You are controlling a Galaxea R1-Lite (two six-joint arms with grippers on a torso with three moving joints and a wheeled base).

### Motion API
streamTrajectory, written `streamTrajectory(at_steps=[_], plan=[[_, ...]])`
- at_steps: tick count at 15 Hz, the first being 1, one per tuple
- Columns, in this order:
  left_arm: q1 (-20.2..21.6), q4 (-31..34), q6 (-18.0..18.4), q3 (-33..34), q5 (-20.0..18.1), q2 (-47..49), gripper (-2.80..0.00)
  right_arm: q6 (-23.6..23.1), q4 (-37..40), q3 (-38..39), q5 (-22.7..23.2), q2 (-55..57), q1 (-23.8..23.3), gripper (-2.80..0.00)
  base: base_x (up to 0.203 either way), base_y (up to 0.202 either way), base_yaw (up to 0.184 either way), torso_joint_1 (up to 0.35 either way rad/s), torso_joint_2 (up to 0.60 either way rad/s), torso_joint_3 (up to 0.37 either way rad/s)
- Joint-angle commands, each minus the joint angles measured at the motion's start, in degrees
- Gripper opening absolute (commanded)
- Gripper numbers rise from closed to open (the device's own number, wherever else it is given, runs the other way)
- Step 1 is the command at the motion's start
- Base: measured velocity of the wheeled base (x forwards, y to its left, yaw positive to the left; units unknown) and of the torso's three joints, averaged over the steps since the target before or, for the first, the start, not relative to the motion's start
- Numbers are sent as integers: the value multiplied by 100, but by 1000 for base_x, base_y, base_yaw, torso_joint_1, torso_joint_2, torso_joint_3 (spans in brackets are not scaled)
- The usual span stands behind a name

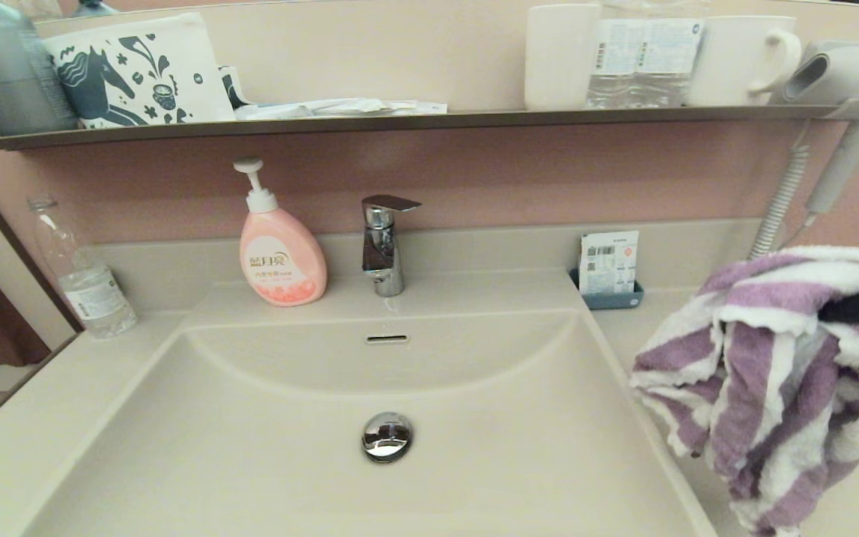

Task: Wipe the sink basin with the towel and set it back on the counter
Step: Pick up the cloth, then wipe the sink

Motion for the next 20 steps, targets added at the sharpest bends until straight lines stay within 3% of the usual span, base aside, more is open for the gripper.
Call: streamTrajectory(at_steps=[1, 4, 7, 10, 13, 20], plan=[[2, -4, -3, 0, -2, 9, -280, 727, 69, -822, 56, -102, 249, -280, 0, 0, 0, 0, 0, 0], [2, -4, -3, 0, -6, 9, -280, 2065, -103, -1520, -53, 77, 1306, -280, 0, 0, 0, 0, 0, 0], [2, -4, -3, 0, 2, 9, -280, 2675, -622, -1517, -1092, 601, 2379, -280, 0, 0, 0, 0, 0, 0], [2, -4, -3, 0, 2, 9, -280, 2843, -1057, -1204, -1844, 1447, 2914, -280, 0, 0, 0, 0, 0, 0], [2, -4, -3, 0, -5, 9, -280, 3062, -1125, -899, -2875, 2299, 3580, -280, 0, 0, 0, 0, 0, 0], [2, -4, -3, 0, 2, 9, -280, 3213, -362, -738, -3952, 3993, 4408, -280, 0, 0, 0, 0, 0, 0]])
